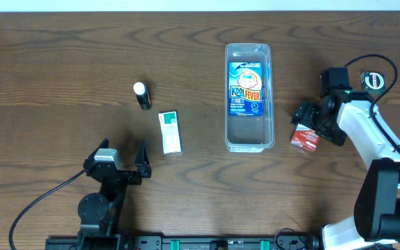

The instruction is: Pack container

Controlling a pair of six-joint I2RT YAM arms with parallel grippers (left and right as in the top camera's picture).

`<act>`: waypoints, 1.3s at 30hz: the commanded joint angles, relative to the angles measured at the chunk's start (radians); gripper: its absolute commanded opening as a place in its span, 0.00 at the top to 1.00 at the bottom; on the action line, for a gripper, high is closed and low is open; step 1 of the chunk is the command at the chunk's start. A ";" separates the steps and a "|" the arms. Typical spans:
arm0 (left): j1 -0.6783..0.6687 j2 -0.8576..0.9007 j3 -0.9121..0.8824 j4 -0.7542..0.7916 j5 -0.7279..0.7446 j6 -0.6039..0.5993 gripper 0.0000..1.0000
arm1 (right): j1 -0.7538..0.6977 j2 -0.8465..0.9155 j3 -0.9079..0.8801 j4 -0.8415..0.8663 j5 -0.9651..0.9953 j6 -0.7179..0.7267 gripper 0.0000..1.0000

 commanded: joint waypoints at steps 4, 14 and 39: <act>-0.003 -0.005 -0.015 -0.036 0.011 0.016 0.02 | 0.014 0.083 -0.010 0.007 -0.001 0.021 0.01; -0.003 -0.005 -0.015 -0.036 0.011 0.016 0.02 | 0.014 0.143 -0.010 0.027 0.000 0.021 0.01; -0.003 -0.005 -0.015 -0.036 0.011 0.016 0.02 | 0.013 0.141 0.288 -0.220 -0.032 0.002 0.32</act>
